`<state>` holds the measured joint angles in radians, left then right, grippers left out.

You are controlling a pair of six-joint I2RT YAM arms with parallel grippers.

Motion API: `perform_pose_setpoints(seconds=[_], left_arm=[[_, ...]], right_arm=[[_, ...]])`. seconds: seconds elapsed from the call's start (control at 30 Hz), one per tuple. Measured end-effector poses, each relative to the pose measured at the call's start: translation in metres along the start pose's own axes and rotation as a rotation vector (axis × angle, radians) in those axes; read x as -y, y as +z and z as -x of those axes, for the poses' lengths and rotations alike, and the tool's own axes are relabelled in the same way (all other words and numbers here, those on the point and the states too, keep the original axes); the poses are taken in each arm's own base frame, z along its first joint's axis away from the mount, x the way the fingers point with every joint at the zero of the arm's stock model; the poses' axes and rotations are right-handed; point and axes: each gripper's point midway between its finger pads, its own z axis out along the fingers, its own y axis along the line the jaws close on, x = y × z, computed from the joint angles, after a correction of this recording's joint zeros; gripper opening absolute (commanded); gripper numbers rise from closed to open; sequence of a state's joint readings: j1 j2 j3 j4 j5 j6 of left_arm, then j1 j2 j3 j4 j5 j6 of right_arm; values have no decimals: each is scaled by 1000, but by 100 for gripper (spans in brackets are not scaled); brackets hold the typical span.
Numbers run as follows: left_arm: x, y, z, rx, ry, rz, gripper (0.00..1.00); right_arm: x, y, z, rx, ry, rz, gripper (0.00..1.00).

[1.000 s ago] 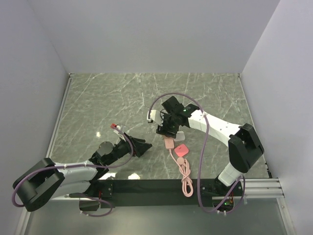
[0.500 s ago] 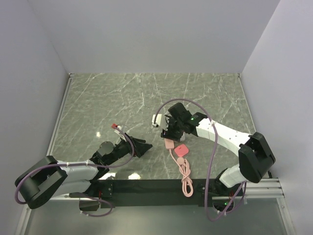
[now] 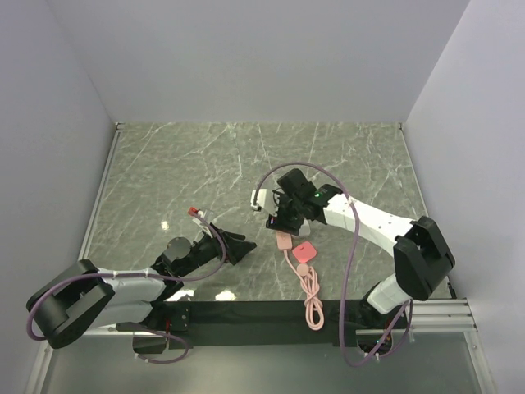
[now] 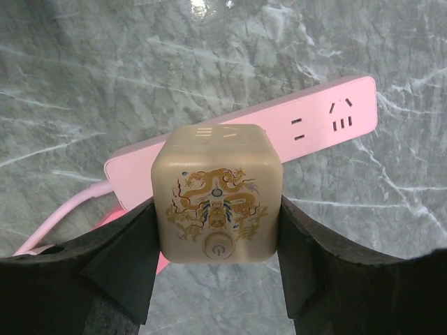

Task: Insert the plug

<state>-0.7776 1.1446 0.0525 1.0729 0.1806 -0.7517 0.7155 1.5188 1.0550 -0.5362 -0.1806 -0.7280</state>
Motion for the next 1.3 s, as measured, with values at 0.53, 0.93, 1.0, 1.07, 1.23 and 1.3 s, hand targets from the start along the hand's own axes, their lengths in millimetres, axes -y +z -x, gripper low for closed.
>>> perform_pose_setpoints(seconds=[0.53,0.93,1.0,1.07,1.23,1.3], left_arm=[[-2,0,-3,-10,6,1,77],[-1,0,1,4,8,5,78],[2,-1,7,25,13,1,78],[5,-3,14,51,19,0,78],[3,-6,27,104,38,31,78],[-1,-7,28,110,41,53,78]], right_arm=[[6,10,18,81,-6,-4,0],[9,1,14,98,76,-74,0],[14,-3,17,105,123,-101,0],[27,-10,22,104,185,-162,1],[68,-28,26,108,375,-391,3],[75,-29,18,98,458,-459,3]])
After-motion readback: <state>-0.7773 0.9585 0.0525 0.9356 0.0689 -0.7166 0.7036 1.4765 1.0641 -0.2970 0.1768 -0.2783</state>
